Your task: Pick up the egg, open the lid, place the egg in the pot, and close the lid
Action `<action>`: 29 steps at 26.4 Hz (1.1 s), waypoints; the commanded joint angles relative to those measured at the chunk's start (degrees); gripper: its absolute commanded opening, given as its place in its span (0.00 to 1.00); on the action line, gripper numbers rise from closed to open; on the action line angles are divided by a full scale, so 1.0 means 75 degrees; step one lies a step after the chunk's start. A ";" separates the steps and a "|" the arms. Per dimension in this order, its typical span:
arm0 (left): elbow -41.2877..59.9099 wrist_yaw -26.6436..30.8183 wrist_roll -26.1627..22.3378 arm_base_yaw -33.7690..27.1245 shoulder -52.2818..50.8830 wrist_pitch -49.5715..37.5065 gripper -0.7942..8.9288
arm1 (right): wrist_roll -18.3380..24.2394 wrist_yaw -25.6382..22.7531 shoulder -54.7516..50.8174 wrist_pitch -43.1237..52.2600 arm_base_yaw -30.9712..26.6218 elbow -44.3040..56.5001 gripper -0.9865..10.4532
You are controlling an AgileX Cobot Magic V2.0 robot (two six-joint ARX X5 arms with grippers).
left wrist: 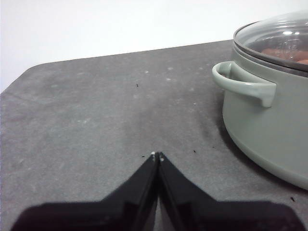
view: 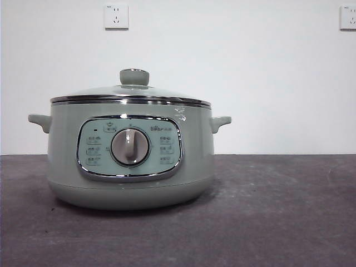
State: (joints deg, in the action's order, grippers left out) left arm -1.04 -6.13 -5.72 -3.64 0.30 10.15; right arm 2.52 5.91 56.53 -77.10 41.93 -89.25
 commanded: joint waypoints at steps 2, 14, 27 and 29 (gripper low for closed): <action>0.0111 0.0003 0.0079 -0.0026 -0.0023 -0.0029 0.08 | 0.0388 -0.0032 -0.0251 0.0041 -0.0213 0.0012 0.09; 0.0111 0.0003 0.0079 -0.0026 -0.0017 -0.0026 0.08 | 0.0542 0.2020 -0.3864 0.6443 -0.4468 0.5085 0.09; 0.0111 0.0003 0.0079 -0.0026 -0.0017 -0.0026 0.08 | -0.0076 0.1833 -0.6566 0.9244 -0.4791 1.0040 0.09; 0.0111 0.0003 0.0079 -0.0026 -0.0017 -0.0026 0.08 | -0.0216 0.1521 -0.6851 0.9244 -0.4791 1.0456 0.09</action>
State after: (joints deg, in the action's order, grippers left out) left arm -1.04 -6.13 -5.69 -3.64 0.30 10.15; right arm 2.33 18.17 5.93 -8.54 6.02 -12.29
